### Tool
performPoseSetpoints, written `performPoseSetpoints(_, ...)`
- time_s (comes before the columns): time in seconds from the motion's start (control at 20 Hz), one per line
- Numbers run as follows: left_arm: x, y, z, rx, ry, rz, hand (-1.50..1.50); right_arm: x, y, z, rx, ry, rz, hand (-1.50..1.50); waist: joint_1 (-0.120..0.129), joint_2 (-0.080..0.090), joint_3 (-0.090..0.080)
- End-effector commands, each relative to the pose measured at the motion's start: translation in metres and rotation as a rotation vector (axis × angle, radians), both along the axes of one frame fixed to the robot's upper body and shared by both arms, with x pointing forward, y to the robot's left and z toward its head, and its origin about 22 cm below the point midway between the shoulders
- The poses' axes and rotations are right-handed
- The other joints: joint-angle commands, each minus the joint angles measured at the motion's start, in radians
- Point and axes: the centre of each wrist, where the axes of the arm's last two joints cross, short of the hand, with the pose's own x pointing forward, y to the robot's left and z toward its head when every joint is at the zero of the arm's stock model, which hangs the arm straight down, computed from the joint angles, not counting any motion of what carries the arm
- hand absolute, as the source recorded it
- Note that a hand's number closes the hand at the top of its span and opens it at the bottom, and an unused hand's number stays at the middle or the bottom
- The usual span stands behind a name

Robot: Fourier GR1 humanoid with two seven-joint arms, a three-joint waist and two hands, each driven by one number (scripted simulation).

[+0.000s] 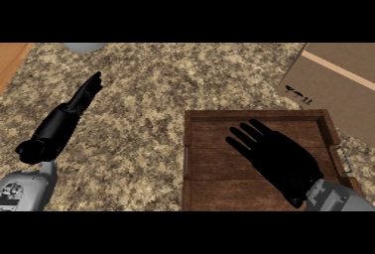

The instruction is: Pick the lemon from the tray and place it in the cardboard box

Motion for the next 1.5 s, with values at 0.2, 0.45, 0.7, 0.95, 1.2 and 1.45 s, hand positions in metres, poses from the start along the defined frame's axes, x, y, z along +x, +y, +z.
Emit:
performPoseSetpoints(0.2,-0.002,0.014,-0.009,-0.012,0.002,-0.001,0.00,0.006,-0.007,-0.024,-0.037,-0.049,-0.046,-1.50,-0.002,0.000,0.000)
performPoseSetpoints(0.45,-0.011,-0.002,0.007,-0.010,0.000,0.001,0.00,0.020,-0.036,-0.037,-0.018,-0.019,-0.059,-1.50,0.001,0.000,0.000)
performPoseSetpoints(0.7,0.000,-0.013,-0.002,0.000,0.003,0.001,0.00,0.018,-0.020,-0.044,-0.042,0.000,0.014,1.50,-0.001,0.000,0.000)
performPoseSetpoints(0.95,-0.008,-0.012,-0.011,0.010,0.001,-0.017,0.00,0.039,-0.020,-0.069,0.011,-0.069,0.144,1.50,0.008,0.002,0.001)
performPoseSetpoints(1.2,-0.011,-0.008,-0.002,-0.008,0.015,-0.001,0.00,0.034,-0.016,-0.057,0.056,-0.154,0.200,1.50,0.003,0.000,0.000)
performPoseSetpoints(1.45,-0.002,0.002,-0.015,0.003,0.001,-0.016,0.00,0.037,-0.004,-0.049,0.193,-0.188,0.231,1.50,0.001,0.001,0.000)
